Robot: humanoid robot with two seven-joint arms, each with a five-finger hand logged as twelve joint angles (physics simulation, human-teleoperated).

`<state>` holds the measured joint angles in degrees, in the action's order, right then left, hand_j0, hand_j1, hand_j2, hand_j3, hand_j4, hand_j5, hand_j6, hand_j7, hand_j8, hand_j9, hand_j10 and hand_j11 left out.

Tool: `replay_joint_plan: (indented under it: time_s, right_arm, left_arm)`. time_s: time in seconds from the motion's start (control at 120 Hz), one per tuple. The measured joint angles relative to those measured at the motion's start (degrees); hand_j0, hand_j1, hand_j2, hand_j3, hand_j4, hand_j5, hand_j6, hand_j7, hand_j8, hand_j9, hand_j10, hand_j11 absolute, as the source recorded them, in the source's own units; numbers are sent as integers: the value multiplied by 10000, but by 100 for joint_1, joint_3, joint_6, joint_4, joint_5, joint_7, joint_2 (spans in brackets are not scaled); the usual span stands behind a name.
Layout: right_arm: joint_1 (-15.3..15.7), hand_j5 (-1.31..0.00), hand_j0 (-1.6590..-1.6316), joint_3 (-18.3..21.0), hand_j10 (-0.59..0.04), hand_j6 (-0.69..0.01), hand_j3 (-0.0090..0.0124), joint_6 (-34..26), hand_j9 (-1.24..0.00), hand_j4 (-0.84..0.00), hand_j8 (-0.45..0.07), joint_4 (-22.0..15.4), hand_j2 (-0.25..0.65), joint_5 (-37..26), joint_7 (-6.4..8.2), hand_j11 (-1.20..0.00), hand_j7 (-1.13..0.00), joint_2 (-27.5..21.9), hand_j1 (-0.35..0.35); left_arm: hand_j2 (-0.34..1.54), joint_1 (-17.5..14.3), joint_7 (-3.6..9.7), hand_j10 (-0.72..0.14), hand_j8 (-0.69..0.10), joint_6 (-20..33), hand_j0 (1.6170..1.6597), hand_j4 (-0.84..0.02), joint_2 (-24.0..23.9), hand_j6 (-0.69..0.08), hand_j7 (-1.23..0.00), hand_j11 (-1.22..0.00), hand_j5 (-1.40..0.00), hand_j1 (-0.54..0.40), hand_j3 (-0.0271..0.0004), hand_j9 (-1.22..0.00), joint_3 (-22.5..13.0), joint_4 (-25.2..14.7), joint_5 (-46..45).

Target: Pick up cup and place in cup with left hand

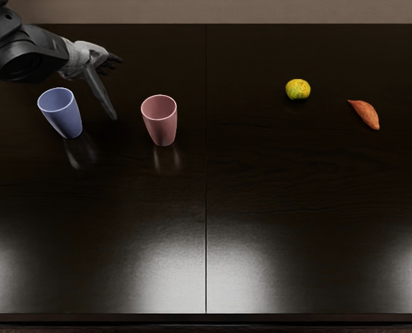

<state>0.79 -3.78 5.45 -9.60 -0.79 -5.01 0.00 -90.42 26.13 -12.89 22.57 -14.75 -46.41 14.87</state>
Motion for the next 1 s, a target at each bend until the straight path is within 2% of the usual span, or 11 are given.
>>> replay_joint_plan:
  time_s: [0.1, 0.142, 0.275, 0.342, 0.567, 0.767, 1.0]
  right_arm:
    - [0, -219, -16581, 0, -169, -169, 0, 0, -219, -169, -169, 1, -34, 0, 0, -219, -218, 0, -3289]
    - [0, -219, -16581, 0, -168, -170, 0, 0, -219, -169, -169, 1, -34, 0, 0, -219, -218, 0, -3288]
    - [0, -219, -16581, 0, -169, -170, 0, 0, -219, -169, -169, 1, -34, 0, 0, -219, -218, 0, -3289]
    - [0, -219, -16581, 0, -169, -170, 0, 0, -219, -169, -169, 0, -35, 0, 0, -219, -218, 0, -3289]
    - [0, -219, -16581, 0, -169, -170, 0, 0, -219, -169, -169, 0, -35, 0, 0, -219, -218, 0, -3289]
    - [0, -219, -16581, 0, -169, -170, 0, 0, -219, -169, -169, 0, -35, 0, 0, -219, -218, 0, -3289]
    - [0, -219, -16581, 0, -169, -170, 0, 0, -219, -169, -169, 0, -35, 1, 0, -219, -218, 0, -3289]
  left_arm:
    - [13, -23, -156, -67, -75, 489, 16581, -71, -237, -77, -70, -69, -71, 3430, 0, -69, -392, -84, 15]
    - [16, -149, -204, -77, -83, 596, 16581, -80, -413, -86, -85, -83, -86, 3417, 0, -84, -540, -130, 18]
    - [35, -402, -275, -165, -174, 766, 16581, -169, -694, -177, -195, -193, -196, 3318, 0, -194, -906, -241, 11]
    - [60, -467, -288, -292, -299, 798, 16581, -295, -740, -301, -362, -361, -363, 3162, 0, -362, -972, -376, 13]
    - [123, -535, -300, -598, -607, 1192, 16581, -602, -1358, -609, -759, -758, -760, 2797, 0, -758, -1144, -606, 19]
    - [234, -473, -302, -1144, -1152, 1770, 16581, -1147, -1376, -1155, -1470, -1468, -1471, 2142, 0, -1469, -1270, -641, 94]
    - [355, -398, -301, -1739, -1747, 2099, 16581, -1742, -1418, -1749, -2243, -2242, -2244, 1429, 0, -2242, -1360, -650, 295]
